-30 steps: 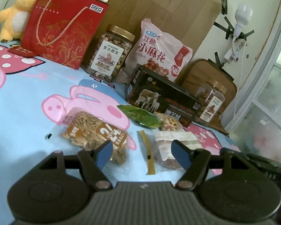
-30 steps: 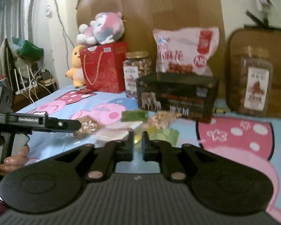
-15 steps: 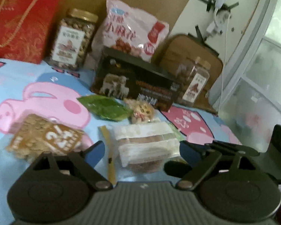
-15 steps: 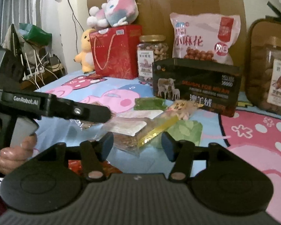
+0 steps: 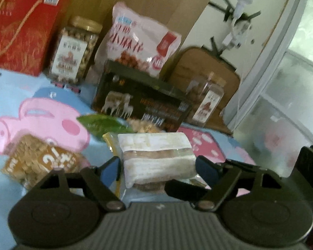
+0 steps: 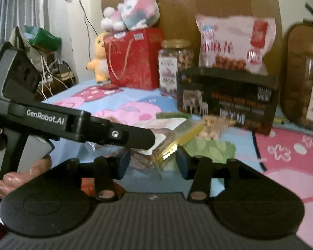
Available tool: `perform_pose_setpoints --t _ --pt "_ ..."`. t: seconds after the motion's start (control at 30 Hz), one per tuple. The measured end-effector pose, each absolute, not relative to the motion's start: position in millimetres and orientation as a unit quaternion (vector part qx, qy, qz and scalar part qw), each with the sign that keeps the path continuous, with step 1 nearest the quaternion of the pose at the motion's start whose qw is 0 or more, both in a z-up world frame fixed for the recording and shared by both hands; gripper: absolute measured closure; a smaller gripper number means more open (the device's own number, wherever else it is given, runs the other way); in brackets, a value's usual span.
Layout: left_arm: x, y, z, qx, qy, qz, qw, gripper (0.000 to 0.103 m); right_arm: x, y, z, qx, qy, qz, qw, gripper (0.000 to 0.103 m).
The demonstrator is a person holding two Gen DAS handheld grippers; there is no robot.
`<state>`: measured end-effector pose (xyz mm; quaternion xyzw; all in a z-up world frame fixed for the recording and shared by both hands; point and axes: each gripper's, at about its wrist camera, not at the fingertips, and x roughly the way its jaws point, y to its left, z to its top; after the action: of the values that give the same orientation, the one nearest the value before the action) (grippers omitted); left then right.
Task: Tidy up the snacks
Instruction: 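Lift the white packet with the left tool and carry it over the box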
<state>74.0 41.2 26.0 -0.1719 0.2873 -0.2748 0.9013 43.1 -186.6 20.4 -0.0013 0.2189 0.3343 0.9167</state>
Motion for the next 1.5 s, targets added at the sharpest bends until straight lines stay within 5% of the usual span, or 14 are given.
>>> perform_pose_setpoints --t 0.27,0.7,0.8,0.97,1.13,1.23,1.3,1.37,1.5 --pt "38.3 66.0 39.3 -0.171 0.256 -0.249 0.918 0.022 22.6 -173.4 37.1 -0.018 0.183 0.380 0.907 0.053" --pt "13.5 115.1 2.7 -0.213 0.296 -0.168 0.916 0.022 13.0 -120.0 11.4 -0.072 0.247 0.455 0.853 0.053" --pt "11.3 117.0 5.8 -0.212 0.287 -0.167 0.919 0.012 12.6 -118.7 10.3 -0.079 0.253 0.447 0.854 0.052" --pt "11.4 122.7 6.5 -0.221 0.284 -0.165 0.918 0.012 11.8 -126.1 14.0 -0.076 0.241 0.439 0.862 0.038" --pt "17.4 119.4 -3.6 -0.229 0.309 -0.175 0.906 0.022 13.9 -122.0 10.5 -0.082 0.248 0.449 0.855 0.038" --pt "17.5 112.2 -5.2 -0.217 0.311 -0.176 0.908 0.033 15.5 -117.2 7.8 -0.081 0.259 0.459 0.846 0.041" --pt "16.5 108.9 -2.5 -0.213 0.310 -0.178 0.909 0.034 15.5 -114.3 7.2 -0.081 0.264 0.462 0.843 0.058" --pt "15.3 110.9 1.5 -0.223 0.305 -0.185 0.907 0.034 14.0 -113.9 9.6 -0.088 0.253 0.451 0.851 0.064" --pt "13.6 111.8 15.5 -0.226 0.280 -0.196 0.912 0.034 13.5 -123.6 23.2 -0.077 0.223 0.448 0.863 0.066"
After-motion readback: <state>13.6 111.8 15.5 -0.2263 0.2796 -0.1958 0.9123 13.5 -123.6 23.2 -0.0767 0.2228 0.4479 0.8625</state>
